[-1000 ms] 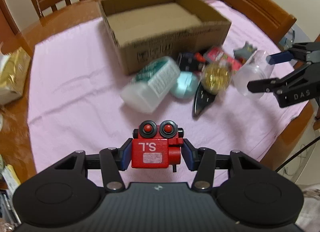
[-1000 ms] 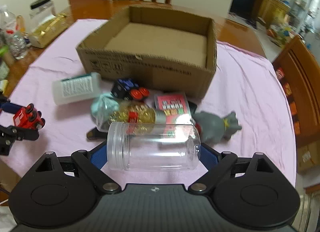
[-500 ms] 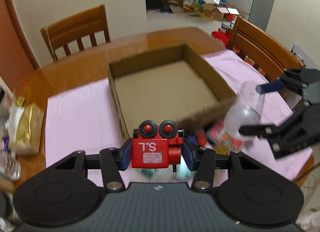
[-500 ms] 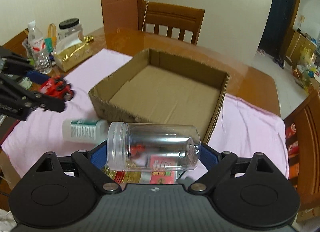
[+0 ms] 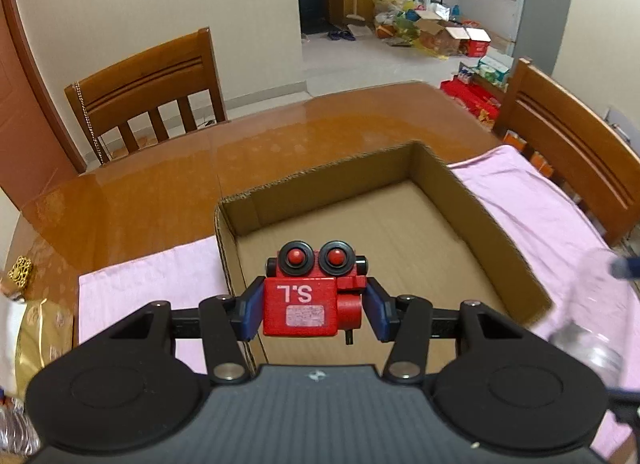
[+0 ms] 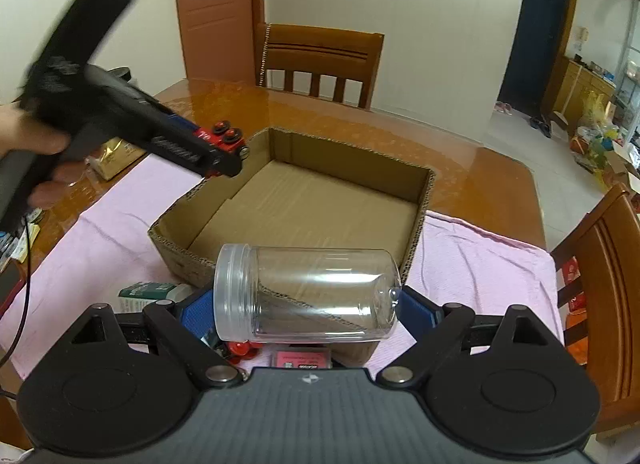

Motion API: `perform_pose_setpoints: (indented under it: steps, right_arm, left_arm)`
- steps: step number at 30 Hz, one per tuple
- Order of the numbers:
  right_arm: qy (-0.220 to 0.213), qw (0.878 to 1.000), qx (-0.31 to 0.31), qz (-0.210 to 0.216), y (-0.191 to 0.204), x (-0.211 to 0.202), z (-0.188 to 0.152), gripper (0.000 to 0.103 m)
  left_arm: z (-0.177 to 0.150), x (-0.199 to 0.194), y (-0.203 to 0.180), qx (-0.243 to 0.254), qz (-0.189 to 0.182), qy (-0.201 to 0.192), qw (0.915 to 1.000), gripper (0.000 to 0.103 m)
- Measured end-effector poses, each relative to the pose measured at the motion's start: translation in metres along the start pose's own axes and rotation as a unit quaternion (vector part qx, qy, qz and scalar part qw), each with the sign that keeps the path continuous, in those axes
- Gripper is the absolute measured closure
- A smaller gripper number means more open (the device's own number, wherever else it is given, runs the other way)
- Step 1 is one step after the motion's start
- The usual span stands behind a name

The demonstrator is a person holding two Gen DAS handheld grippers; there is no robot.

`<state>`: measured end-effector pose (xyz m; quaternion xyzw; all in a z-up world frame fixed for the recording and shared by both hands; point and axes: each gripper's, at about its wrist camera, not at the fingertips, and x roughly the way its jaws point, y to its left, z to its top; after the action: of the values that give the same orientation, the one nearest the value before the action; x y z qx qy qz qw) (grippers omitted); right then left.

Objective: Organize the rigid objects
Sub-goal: 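Place the red robot in the box with the left gripper while the right drops the jar in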

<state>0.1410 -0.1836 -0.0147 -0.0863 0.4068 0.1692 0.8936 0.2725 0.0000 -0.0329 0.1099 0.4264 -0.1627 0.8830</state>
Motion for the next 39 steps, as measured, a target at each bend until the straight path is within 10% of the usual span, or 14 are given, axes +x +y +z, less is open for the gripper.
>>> perform_pose_setpoints:
  steps: [7,11,39]
  right_arm:
    - [0.001,1.0,0.006,-0.021,-0.006,0.001,0.003,0.008]
    - [0.003,1.0,0.013,-0.028,-0.008,0.004,0.006,0.008]
    - [0.02,0.999,-0.022,-0.038,-0.022,0.094,0.077,0.008]
  left_arm:
    - [0.016,0.042,0.009,-0.014,0.002,0.015,0.9998,0.053]
    - [0.019,0.053,0.013,-0.024,0.032,-0.007,0.9992,0.007]
    - [-0.084,-0.065,0.032,-0.091,0.085,-0.054,0.9907,0.002]
